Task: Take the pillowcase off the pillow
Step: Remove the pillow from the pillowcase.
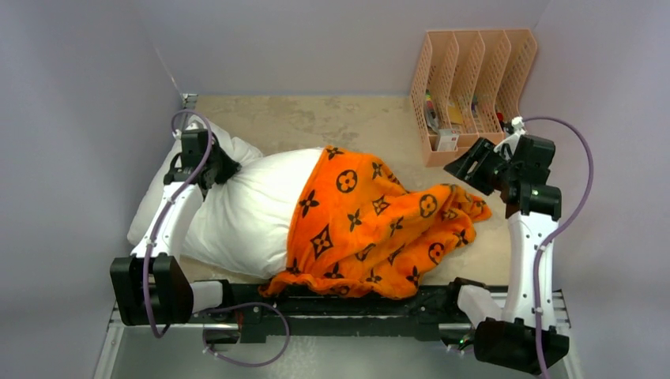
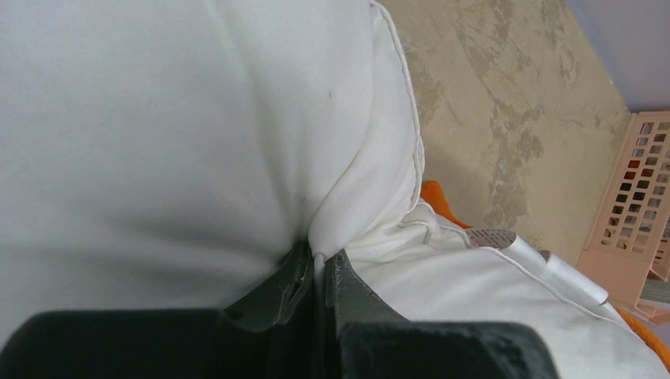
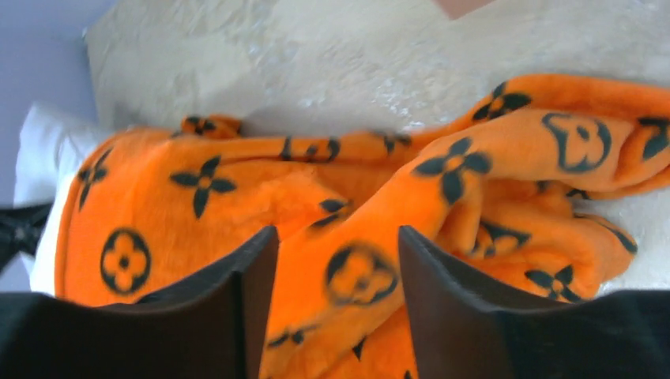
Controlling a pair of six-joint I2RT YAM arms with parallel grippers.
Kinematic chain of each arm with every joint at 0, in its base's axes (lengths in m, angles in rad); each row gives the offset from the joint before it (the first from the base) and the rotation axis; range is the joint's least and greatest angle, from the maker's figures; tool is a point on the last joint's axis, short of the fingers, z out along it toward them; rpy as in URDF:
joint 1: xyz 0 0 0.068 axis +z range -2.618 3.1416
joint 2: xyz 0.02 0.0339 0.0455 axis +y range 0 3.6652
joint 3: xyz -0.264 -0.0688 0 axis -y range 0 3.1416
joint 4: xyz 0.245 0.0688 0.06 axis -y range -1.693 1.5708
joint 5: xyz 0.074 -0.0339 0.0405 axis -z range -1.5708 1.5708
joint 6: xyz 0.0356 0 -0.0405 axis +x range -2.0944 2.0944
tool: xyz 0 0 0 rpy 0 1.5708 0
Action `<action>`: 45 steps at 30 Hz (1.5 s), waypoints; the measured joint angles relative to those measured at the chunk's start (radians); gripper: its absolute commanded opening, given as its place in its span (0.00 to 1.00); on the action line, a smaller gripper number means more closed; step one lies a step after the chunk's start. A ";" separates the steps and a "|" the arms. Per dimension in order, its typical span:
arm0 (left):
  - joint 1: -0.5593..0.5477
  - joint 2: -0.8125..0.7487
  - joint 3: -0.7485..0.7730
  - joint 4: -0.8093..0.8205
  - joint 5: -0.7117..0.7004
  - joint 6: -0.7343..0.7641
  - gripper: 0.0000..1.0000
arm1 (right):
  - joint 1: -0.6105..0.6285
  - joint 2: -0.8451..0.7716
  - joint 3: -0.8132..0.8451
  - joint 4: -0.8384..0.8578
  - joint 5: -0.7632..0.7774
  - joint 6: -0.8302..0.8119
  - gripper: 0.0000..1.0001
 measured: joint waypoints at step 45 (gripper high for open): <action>-0.037 -0.021 0.050 -0.160 -0.031 0.065 0.00 | 0.782 -0.079 -0.191 -0.048 0.753 0.315 0.00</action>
